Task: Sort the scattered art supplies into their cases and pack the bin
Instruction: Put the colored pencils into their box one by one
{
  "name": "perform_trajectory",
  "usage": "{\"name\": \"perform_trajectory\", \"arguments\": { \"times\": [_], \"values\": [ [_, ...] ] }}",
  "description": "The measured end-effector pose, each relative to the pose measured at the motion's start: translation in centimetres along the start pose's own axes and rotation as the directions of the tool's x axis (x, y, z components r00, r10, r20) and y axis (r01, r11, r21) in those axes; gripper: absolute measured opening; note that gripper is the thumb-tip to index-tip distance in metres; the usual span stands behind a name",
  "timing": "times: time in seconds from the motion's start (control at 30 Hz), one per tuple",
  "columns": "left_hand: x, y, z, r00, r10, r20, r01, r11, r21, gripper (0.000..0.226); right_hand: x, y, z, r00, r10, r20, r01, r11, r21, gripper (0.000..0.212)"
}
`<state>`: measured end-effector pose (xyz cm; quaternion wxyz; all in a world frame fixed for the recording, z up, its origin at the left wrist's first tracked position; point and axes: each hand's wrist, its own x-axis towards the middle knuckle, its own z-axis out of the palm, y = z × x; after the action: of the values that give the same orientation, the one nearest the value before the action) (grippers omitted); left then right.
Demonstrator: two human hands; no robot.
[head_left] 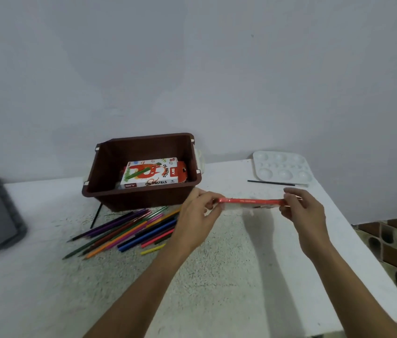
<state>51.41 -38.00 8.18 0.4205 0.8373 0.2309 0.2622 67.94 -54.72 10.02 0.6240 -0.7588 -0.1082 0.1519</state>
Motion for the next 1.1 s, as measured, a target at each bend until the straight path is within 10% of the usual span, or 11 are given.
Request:
{"name": "perform_trajectory", "arguments": {
  "times": [0.43, 1.1],
  "values": [
    [-6.9, -5.0, -9.5, 0.959, -0.281, 0.048, 0.283, 0.920, -0.271, 0.020, -7.9, -1.9, 6.9, 0.947, -0.116, 0.299, 0.125, 0.992, -0.011, 0.023],
    [-17.8, -14.4, -15.1, 0.937, -0.312, 0.155, 0.224, 0.880, 0.419, 0.091, -14.7, 6.6, 17.4, 0.821, 0.316, 0.475, -0.244, 0.947, -0.207, 0.018]
  ]
}}
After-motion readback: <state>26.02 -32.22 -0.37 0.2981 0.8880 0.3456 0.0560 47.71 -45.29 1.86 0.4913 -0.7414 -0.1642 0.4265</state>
